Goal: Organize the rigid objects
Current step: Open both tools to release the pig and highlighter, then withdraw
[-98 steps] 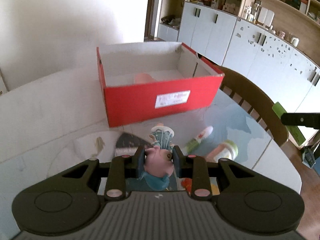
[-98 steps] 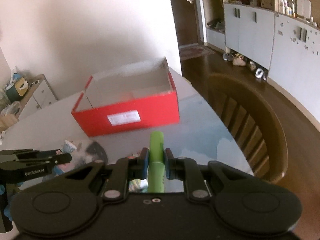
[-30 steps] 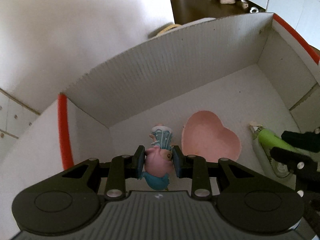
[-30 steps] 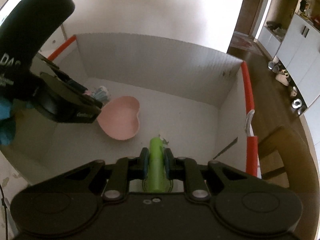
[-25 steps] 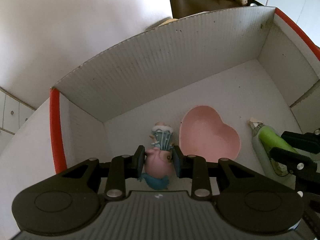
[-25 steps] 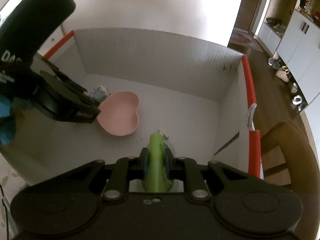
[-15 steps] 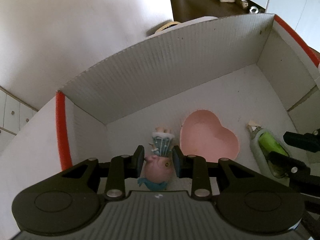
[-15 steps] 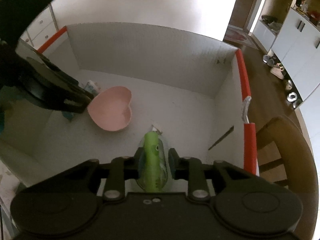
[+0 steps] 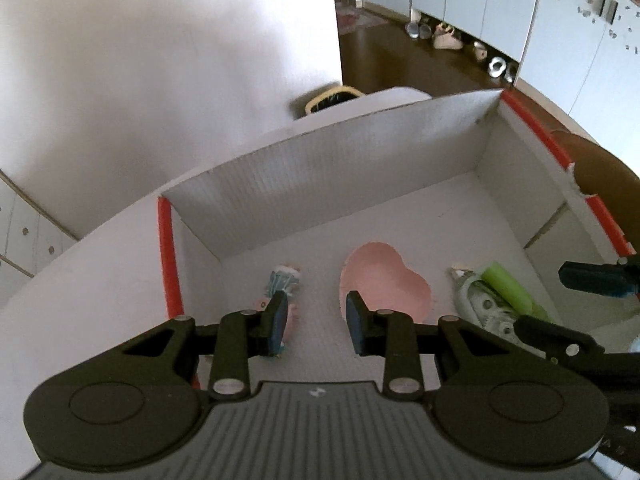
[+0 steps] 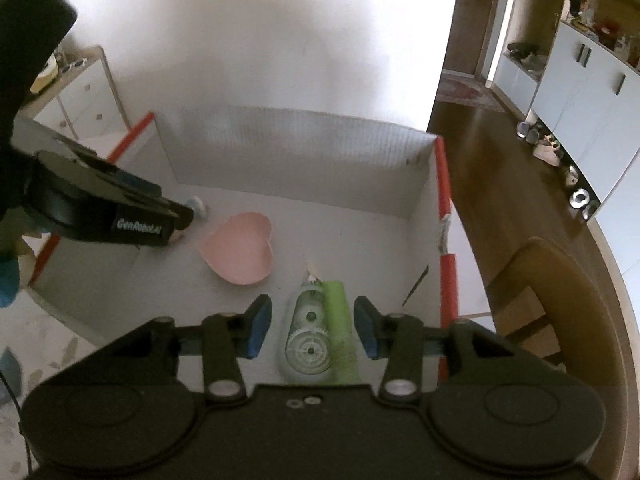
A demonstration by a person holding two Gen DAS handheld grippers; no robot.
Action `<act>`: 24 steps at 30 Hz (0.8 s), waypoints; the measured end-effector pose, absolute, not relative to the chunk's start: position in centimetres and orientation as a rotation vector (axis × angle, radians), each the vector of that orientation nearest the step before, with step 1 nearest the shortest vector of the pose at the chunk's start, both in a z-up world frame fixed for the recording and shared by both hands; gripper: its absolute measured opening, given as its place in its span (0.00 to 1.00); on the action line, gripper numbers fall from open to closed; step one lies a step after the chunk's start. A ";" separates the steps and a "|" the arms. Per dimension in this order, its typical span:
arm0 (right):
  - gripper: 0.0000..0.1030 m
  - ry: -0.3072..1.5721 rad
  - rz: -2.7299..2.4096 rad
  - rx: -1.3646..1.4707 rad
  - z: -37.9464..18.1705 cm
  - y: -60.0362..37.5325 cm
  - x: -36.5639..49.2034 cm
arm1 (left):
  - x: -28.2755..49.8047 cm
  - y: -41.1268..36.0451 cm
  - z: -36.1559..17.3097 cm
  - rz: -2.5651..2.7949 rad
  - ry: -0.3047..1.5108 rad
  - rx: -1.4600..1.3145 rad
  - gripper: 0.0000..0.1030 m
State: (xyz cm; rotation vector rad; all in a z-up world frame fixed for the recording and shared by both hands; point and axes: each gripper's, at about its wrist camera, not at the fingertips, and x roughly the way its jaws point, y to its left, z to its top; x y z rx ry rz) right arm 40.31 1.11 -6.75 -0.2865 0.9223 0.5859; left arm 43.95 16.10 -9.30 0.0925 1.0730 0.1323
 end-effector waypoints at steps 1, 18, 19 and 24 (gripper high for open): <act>0.44 0.917 0.586 -0.281 -6.5 0.9 40.1 | 43.7 15.9 -9.1 0.130 1.065 0.095 0.30; 0.48 0.843 0.612 -0.146 -1.4 -3.5 35.8 | 36.7 13.3 -4.1 0.018 0.938 0.066 0.30; 0.48 0.839 0.609 -0.140 -1.2 -3.7 35.5 | 36.2 13.2 -3.8 0.016 0.931 0.062 0.30; 0.50 0.824 0.601 -0.107 -0.4 -4.5 34.2 | 33.7 12.6 -2.7 0.001 0.886 0.062 0.30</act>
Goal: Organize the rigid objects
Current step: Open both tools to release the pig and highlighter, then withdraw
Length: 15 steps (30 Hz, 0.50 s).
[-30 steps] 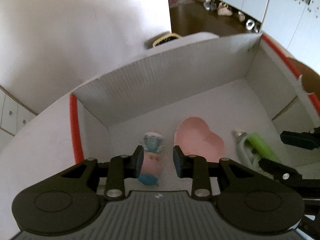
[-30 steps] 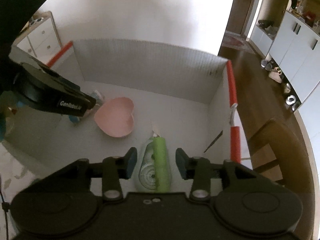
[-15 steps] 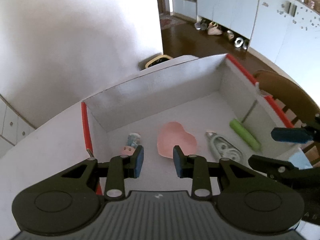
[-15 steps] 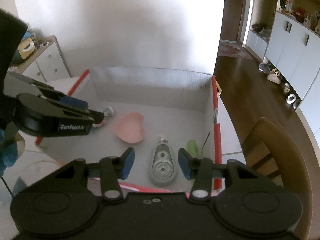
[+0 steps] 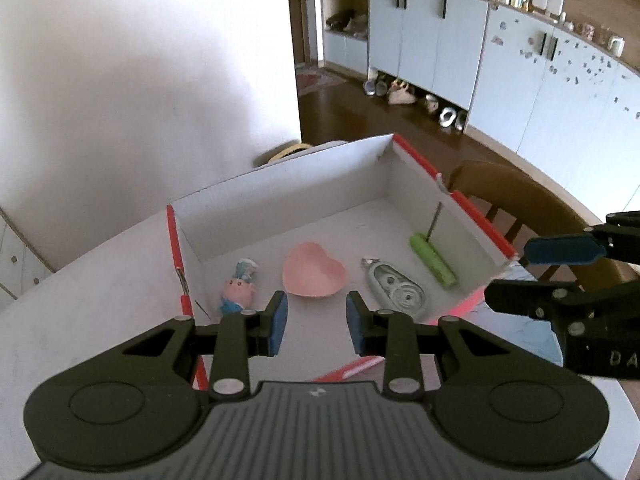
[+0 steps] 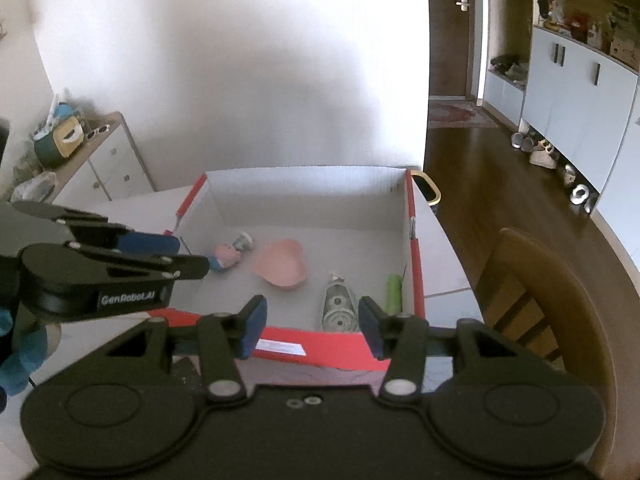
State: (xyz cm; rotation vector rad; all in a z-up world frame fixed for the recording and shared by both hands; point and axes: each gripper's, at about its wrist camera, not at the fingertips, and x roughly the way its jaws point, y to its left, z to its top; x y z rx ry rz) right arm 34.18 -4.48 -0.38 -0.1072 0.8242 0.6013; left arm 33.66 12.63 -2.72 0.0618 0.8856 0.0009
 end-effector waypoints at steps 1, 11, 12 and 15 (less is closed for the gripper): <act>0.50 0.819 0.602 -0.104 -0.2 -4.6 33.9 | 33.1 12.6 -2.5 -0.007 0.878 0.054 0.30; 0.63 0.748 0.609 -0.070 1.3 -5.3 29.4 | 27.4 12.1 -0.9 -0.062 0.775 0.034 0.64; 0.63 0.742 0.609 -0.067 1.4 -5.4 28.9 | 26.9 12.2 -0.8 -0.071 0.773 0.022 0.64; 0.67 0.729 0.614 -0.050 1.8 -5.7 27.7 | 25.7 12.5 -0.5 -0.084 0.766 -0.008 0.64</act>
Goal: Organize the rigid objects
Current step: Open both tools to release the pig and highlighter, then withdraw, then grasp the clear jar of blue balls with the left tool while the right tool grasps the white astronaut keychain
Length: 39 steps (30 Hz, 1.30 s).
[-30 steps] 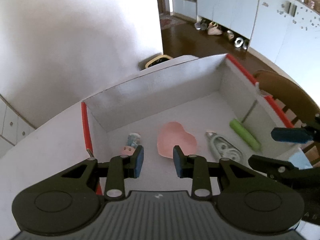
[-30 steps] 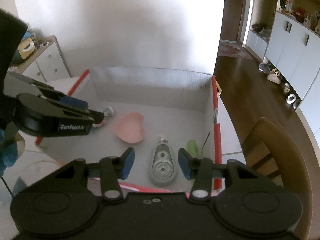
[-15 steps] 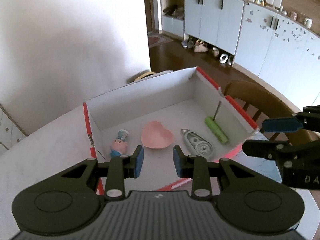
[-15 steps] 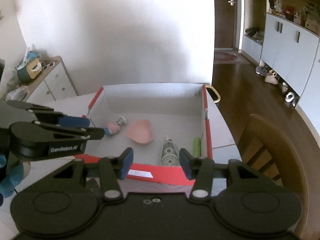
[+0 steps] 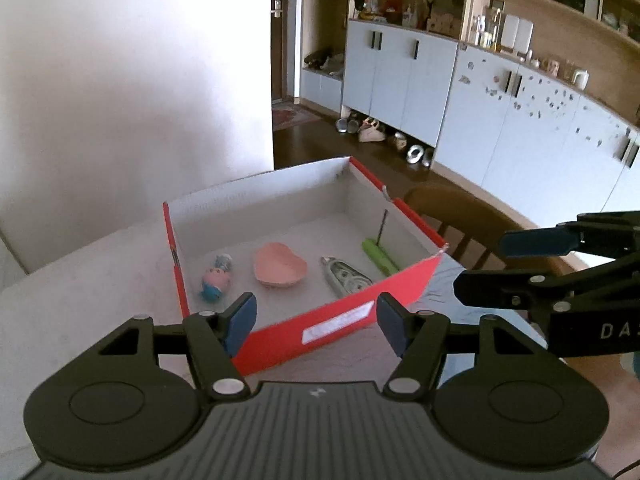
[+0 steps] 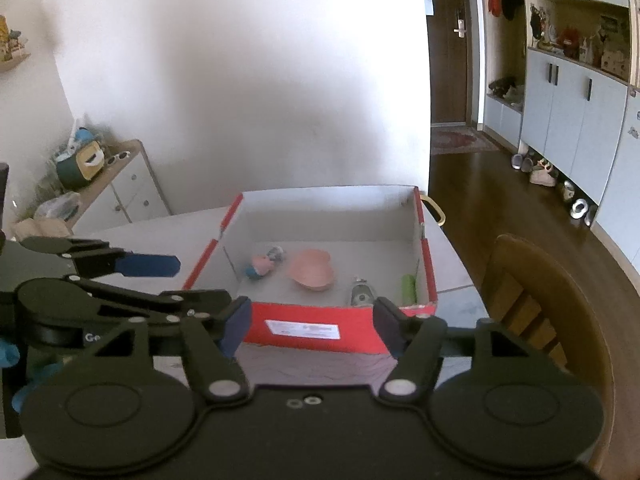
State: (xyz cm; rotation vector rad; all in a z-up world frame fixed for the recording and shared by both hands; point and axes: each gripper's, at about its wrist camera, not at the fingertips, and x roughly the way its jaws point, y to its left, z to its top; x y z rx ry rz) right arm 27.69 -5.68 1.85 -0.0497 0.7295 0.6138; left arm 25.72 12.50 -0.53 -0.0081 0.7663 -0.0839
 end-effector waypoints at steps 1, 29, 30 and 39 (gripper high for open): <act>0.68 0.725 0.615 -0.041 2.0 -5.8 27.3 | 25.3 12.6 -0.4 -0.088 0.761 -0.012 0.64; 1.00 0.652 0.543 0.042 -1.1 -10.4 17.1 | 16.4 16.7 -2.7 -0.076 0.651 -0.168 0.94; 1.00 0.666 0.538 0.051 -1.7 -10.7 16.9 | 16.2 16.9 -3.1 -0.079 0.655 -0.176 0.99; 1.00 0.757 0.476 0.010 -6.2 -12.0 15.2 | 14.5 17.8 -7.7 -0.049 0.675 -0.205 1.00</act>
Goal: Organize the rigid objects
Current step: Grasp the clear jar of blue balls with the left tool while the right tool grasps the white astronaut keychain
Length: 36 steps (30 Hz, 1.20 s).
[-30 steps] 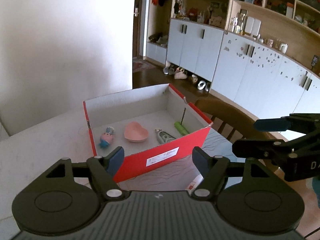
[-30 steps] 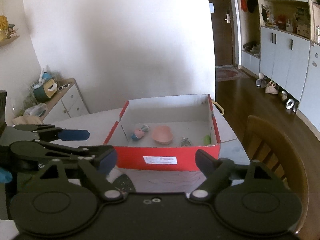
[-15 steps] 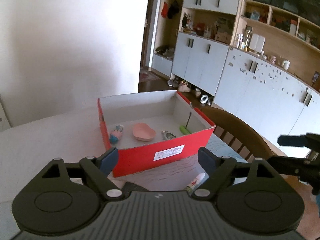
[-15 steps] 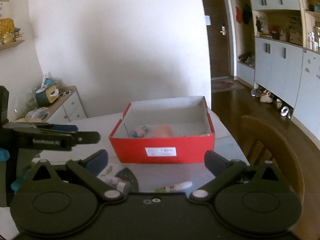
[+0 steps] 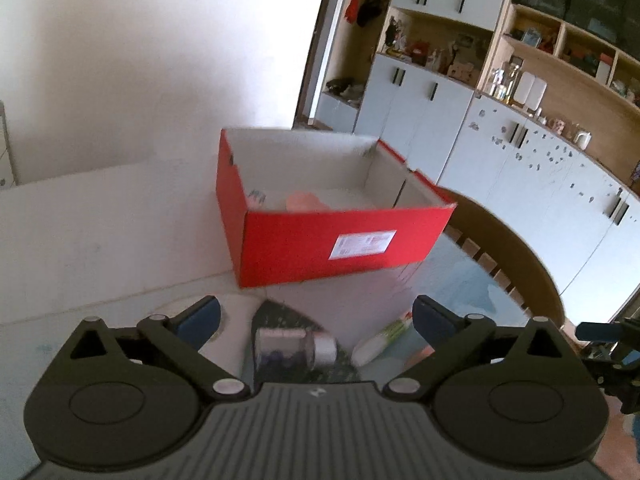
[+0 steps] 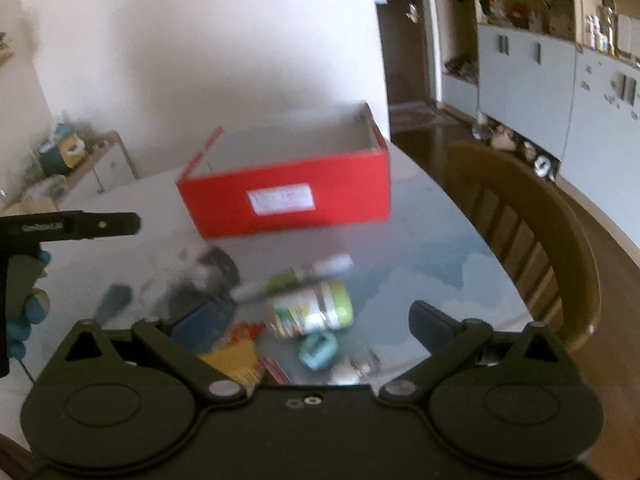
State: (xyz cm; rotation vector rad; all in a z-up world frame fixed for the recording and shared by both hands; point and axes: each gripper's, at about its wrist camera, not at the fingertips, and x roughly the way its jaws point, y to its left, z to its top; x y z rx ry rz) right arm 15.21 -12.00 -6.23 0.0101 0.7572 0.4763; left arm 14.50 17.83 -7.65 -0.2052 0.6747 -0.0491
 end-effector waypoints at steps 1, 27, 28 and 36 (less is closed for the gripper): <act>1.00 0.765 0.460 0.012 -6.8 -12.3 15.2 | 14.5 17.7 -8.2 -0.044 0.684 -0.201 1.00; 0.83 0.980 0.355 -0.045 -14.9 -11.6 18.1 | 19.4 16.2 -16.4 0.020 0.790 -0.055 1.00; 0.83 0.985 0.353 -0.044 -15.1 -11.6 18.1 | 19.5 16.1 -16.5 0.023 0.790 -0.046 1.00; 0.73 0.972 0.349 -0.098 -15.2 -10.6 18.1 | 20.5 16.2 -17.5 0.048 0.811 -0.040 1.00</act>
